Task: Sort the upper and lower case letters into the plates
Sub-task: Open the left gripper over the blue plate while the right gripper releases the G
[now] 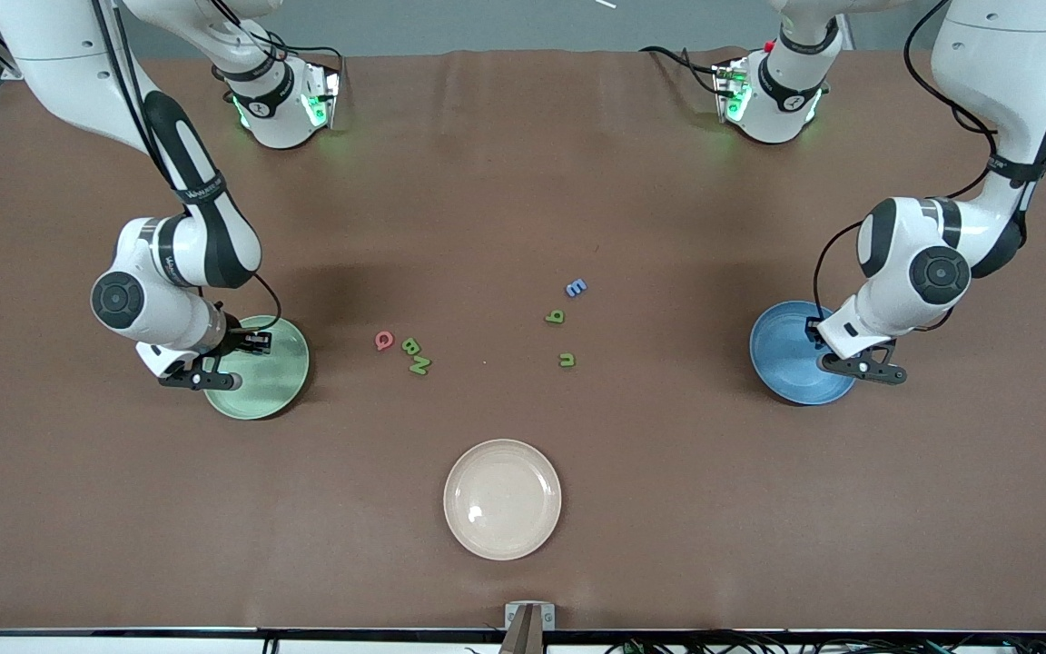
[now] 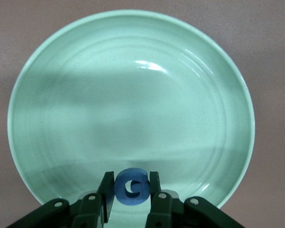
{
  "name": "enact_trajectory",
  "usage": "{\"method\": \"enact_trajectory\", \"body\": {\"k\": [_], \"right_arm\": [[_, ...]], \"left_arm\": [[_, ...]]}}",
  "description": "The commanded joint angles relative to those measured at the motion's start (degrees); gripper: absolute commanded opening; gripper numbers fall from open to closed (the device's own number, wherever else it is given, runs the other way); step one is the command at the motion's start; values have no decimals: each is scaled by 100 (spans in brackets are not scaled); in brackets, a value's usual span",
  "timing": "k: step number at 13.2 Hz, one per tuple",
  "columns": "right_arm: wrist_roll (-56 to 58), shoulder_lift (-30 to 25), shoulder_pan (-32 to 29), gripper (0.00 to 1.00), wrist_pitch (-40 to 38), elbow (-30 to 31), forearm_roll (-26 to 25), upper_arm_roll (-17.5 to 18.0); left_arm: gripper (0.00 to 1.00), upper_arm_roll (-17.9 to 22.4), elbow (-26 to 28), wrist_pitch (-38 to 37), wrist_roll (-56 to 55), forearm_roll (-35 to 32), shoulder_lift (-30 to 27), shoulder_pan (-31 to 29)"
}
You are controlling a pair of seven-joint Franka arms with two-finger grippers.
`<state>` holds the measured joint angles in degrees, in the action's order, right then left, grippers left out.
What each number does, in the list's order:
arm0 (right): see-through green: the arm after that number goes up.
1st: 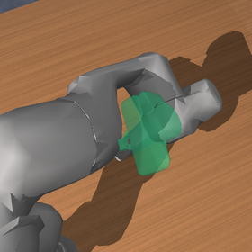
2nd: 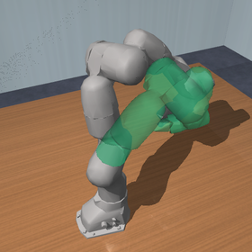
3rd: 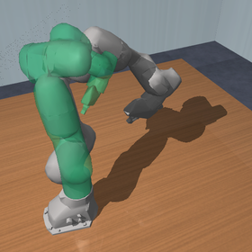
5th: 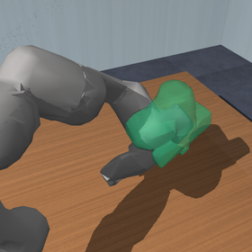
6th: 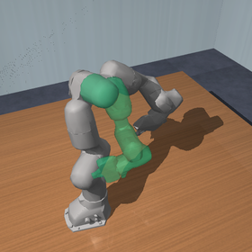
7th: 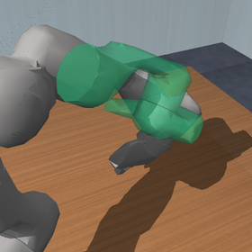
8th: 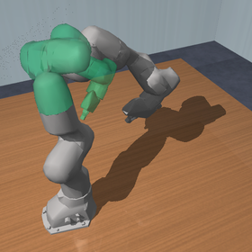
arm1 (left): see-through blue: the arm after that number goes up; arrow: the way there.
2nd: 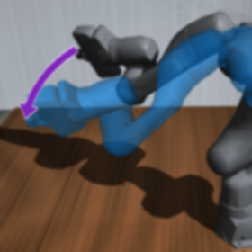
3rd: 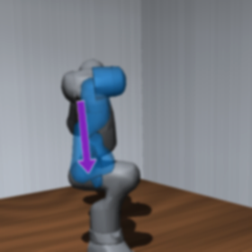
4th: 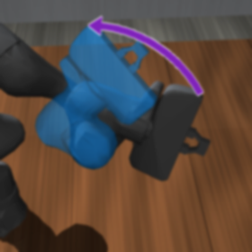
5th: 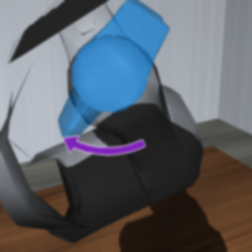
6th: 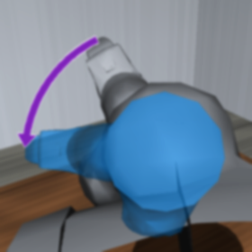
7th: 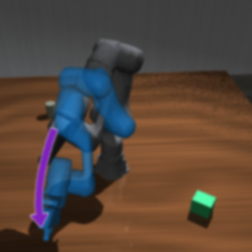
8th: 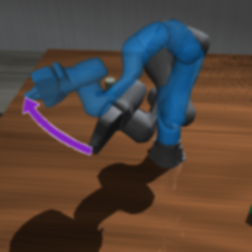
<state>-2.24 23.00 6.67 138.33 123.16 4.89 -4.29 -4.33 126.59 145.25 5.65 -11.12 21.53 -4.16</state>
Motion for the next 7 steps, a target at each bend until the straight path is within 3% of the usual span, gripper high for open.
{"method": "enact_trajectory", "body": {"k": [1,5,6,7], "right_arm": [[22,-217,-34,6,71,261,-23,42],[14,-50,-43,7,133,252,-23,33],[5,-41,-43,9,142,252,-23,42],[5,-15,-43,9,168,252,-23,42]], "left_arm": [[2,-42,33,240,50,-136,150,-58],[6,-42,24,442,50,-172,290,-58],[12,-42,33,442,59,-172,282,-58],[30,-42,24,442,68,-172,256,-50]]}}
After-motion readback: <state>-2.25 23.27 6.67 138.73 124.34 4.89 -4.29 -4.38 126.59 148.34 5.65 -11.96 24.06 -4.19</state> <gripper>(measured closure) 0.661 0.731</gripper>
